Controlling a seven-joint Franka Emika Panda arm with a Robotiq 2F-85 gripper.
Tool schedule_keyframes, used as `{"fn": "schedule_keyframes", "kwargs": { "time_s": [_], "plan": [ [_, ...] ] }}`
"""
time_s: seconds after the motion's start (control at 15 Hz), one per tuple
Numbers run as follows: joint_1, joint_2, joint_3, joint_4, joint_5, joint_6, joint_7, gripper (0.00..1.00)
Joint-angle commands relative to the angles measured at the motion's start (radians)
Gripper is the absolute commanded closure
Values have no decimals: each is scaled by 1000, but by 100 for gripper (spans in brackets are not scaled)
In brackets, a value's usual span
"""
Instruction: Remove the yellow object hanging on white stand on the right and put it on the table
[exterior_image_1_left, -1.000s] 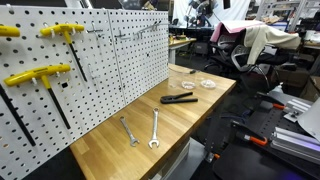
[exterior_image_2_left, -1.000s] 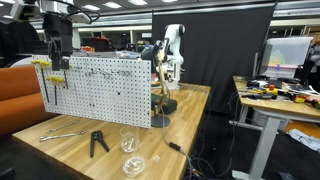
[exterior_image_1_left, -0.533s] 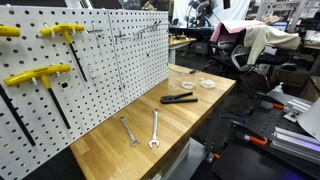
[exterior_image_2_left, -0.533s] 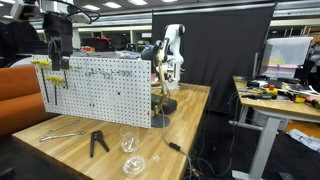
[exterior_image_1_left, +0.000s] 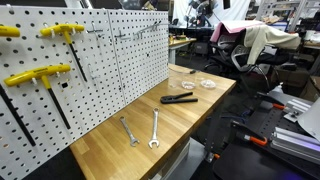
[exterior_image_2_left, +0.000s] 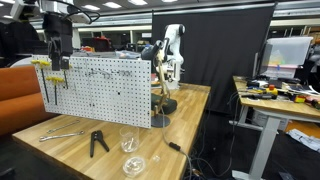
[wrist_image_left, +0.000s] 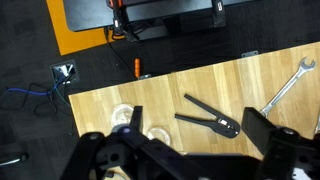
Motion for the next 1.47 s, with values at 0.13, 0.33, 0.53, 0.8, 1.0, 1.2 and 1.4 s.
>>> {"fn": "schedule_keyframes", "kwargs": {
  "time_s": [0.13,0.33,0.53,0.8,1.0,1.2,1.4],
  "plan": [
    [22,34,0,2,-28,25,-21,0],
    [39,80,-2,9,-29,56,-47,0],
    [47,136,-2,12,-29,100,-34,0],
    [52,139,-7,4,-13,100,-27,0],
    [52,135,-6,5,-13,100,-27,0],
    [64,149,-4,8,18,114,-43,0],
    [108,173,13,23,88,165,-70,0]
  ]
}}
